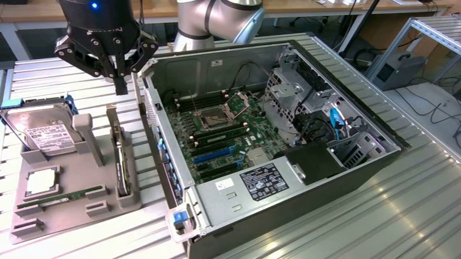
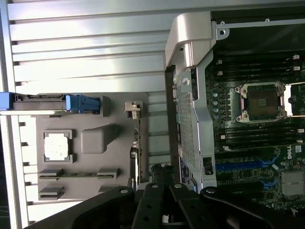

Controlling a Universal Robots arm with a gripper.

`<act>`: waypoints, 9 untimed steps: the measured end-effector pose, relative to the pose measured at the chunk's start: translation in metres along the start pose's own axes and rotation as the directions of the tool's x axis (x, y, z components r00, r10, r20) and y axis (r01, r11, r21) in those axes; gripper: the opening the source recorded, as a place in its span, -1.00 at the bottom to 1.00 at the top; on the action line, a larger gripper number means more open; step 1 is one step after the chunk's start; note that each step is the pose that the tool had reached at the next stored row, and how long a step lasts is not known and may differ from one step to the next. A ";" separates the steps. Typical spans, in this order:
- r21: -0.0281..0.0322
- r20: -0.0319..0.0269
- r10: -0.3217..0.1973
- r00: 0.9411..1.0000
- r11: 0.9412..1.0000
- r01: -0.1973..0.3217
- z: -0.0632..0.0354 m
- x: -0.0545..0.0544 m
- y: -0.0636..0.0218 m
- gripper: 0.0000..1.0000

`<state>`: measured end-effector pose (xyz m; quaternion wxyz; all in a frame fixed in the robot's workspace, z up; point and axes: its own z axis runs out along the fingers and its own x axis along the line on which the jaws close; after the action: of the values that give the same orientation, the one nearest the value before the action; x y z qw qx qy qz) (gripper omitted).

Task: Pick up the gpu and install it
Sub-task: 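Reach for the gpu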

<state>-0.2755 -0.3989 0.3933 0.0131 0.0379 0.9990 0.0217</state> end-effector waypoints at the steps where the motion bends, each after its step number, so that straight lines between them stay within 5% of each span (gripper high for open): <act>1: 0.000 0.000 0.000 1.000 1.000 0.000 0.0000 0.000 0.0000 -0.79; 9: 0.000 0.000 0.000 1.000 1.000 0.000 -0.0001 0.005 -0.0004 -0.79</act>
<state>-0.2805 -0.3989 0.3933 0.0131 0.0378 0.9990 0.0217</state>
